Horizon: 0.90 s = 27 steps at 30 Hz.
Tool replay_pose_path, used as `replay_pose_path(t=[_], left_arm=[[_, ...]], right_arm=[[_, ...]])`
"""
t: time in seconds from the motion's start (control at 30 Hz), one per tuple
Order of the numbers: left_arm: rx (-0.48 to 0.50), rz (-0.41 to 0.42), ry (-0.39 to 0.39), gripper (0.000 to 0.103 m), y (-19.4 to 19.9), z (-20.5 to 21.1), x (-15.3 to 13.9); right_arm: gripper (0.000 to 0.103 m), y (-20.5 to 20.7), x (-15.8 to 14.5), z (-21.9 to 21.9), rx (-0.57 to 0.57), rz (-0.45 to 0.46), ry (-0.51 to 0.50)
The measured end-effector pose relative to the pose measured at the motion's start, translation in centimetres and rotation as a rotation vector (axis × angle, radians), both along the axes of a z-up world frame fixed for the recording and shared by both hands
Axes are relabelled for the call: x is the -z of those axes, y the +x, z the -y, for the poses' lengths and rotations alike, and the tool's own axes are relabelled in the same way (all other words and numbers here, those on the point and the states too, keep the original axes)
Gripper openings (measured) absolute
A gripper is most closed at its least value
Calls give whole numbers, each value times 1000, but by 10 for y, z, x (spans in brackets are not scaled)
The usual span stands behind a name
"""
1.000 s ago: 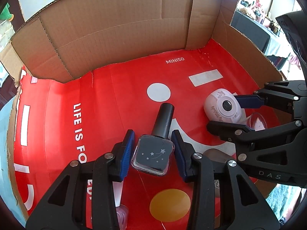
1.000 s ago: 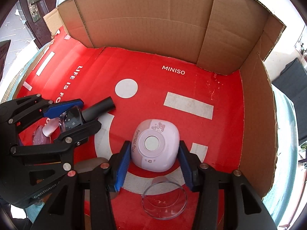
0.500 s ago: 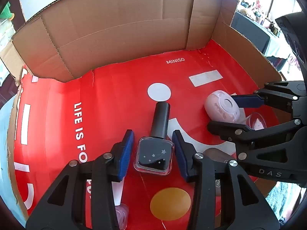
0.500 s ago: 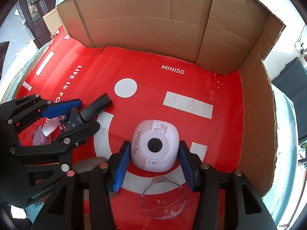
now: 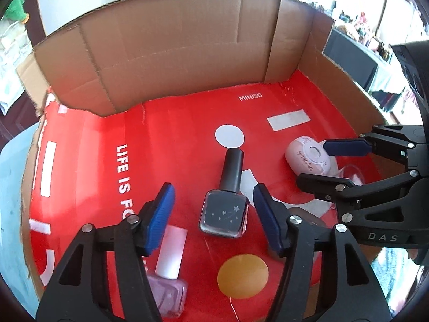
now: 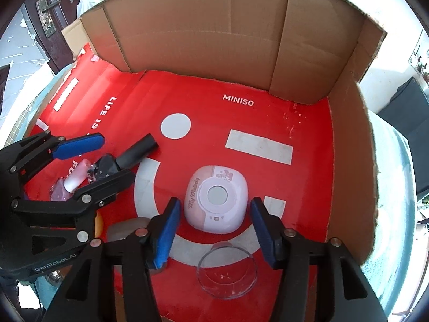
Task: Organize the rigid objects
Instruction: 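Lower and open the left tool releasing the polish while the right tool releases the compact, then lift both open tools out of the box back over the table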
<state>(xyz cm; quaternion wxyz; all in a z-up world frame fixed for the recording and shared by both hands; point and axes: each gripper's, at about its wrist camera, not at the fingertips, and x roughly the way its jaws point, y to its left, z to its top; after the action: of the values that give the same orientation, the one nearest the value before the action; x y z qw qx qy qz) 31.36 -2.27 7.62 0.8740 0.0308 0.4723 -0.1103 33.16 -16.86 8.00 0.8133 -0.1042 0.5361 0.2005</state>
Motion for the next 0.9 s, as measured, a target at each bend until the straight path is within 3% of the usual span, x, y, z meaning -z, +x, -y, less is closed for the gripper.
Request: replay_pose_path(t=[0.4,0.67,0.9], left_arm=[[-62,182,-40,73,-59,-24,-54],[-123,323,-31,80,-113,-43,-92],[-152,448,-28,87,-169,-48,-103]], right_arm=[[75,-45,-58,12,17,124,78],[83,-93,-99,31,75,254,129],[97,-153,-119,46,112,401,137]])
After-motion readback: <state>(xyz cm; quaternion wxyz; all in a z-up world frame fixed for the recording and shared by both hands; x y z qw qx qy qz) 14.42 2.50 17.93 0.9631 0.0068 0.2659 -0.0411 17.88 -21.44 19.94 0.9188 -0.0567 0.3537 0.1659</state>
